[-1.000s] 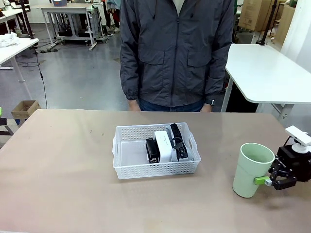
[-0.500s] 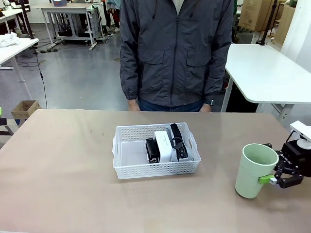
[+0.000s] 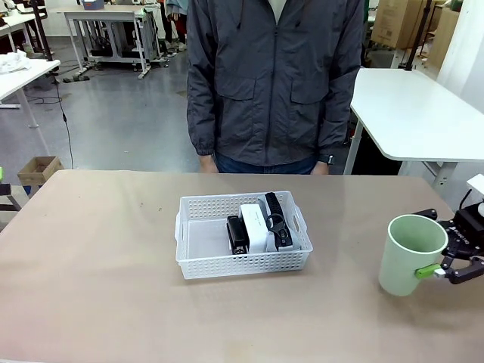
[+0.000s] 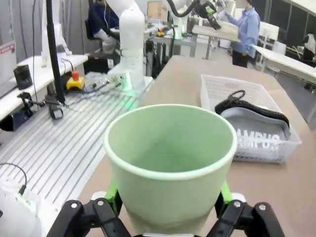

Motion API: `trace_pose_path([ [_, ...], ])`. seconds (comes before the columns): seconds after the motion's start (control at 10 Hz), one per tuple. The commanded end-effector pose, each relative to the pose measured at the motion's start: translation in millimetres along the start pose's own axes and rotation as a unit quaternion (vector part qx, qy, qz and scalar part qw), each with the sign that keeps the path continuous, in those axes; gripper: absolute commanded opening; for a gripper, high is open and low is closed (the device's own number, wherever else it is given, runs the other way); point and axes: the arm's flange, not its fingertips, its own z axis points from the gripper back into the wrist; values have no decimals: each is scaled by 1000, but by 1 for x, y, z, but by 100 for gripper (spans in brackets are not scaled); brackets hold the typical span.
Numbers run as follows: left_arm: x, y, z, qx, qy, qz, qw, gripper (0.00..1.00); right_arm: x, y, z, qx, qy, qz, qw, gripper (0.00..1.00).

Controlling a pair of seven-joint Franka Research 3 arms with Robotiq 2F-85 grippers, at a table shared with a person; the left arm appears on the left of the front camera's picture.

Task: Efficiently arrange items inside the basket to fit them all.
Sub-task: Pick up the Reusable plastic cup and place it inside the Organizing basket.

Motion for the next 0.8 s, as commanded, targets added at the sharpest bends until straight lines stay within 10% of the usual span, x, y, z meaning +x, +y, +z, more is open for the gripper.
trace_pose_path([
  [0.0,3,-3,0,-6,-7,1,1000,100,18,80,-20,-40,67,29,997,0],
  [0.1,3,-3,0,-6,-7,1,1000,100,38,84,-8,-40,92,11,995,30],
  [0.2,3,-3,0,-6,-7,1,1000,100,57,88,1,-48,113,-3,992,0],
  [0.4,3,-3,0,-6,-7,1,1000,100,82,95,7,-73,164,-27,983,0],
  [0.5,3,-3,0,-6,-7,1,1000,100,84,94,9,-98,173,-36,979,30],
  [0.7,3,-3,0,-6,-7,1,1000,100,64,76,13,-191,132,-40,972,17],
])
